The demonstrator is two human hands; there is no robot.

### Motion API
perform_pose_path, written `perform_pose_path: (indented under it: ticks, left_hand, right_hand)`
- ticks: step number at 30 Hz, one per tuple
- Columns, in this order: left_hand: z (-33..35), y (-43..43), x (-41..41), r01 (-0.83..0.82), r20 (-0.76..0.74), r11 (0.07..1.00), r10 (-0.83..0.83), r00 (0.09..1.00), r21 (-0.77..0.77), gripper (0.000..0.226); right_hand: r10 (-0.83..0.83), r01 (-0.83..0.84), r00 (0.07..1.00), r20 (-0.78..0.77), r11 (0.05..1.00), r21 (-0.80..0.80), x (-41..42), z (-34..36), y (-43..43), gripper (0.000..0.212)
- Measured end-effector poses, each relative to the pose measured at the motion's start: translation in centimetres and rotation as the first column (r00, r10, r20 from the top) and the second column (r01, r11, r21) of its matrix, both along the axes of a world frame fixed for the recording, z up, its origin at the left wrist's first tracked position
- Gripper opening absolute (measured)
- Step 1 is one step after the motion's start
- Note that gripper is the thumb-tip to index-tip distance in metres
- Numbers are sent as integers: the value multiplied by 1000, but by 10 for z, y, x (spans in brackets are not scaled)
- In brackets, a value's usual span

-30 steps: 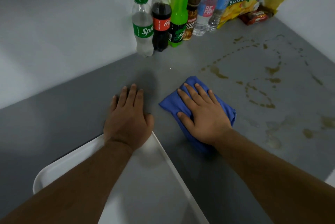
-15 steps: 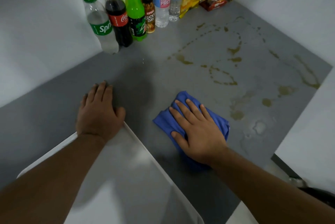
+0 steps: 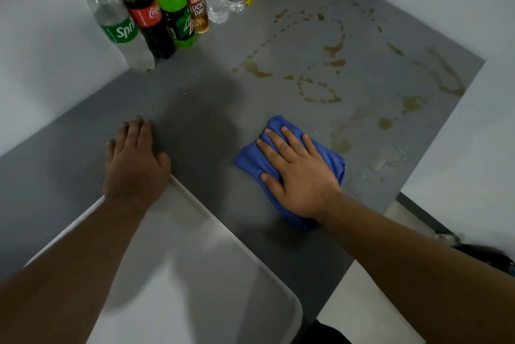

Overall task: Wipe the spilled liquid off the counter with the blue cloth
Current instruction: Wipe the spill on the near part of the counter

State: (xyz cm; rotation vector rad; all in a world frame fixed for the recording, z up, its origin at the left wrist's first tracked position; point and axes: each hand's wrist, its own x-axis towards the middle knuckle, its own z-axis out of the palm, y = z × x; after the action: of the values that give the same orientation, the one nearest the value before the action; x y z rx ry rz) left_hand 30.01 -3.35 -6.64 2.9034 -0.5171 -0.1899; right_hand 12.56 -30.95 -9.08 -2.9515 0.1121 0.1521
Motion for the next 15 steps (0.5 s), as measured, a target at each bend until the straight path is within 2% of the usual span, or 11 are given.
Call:
perform_pose_path:
  ticks: [3,8,15]
  left_hand:
    - [1,-1,-2,3,-17,1000,-3,1000,1,78]
    - [0,0,-9,-6,-23,1000,6,1000,6,77]
    - [6,-5,-20,-28,-57,1000,29,998,12,81]
  right_hand:
    - [-14,14,1000,0,1000,-10,0,3,-10,69]
    - [-129,129,991,-25,992,-13,21,7,4,71]
    - [-26,26,1000,-6,1000,-8,-23,4,-15,69]
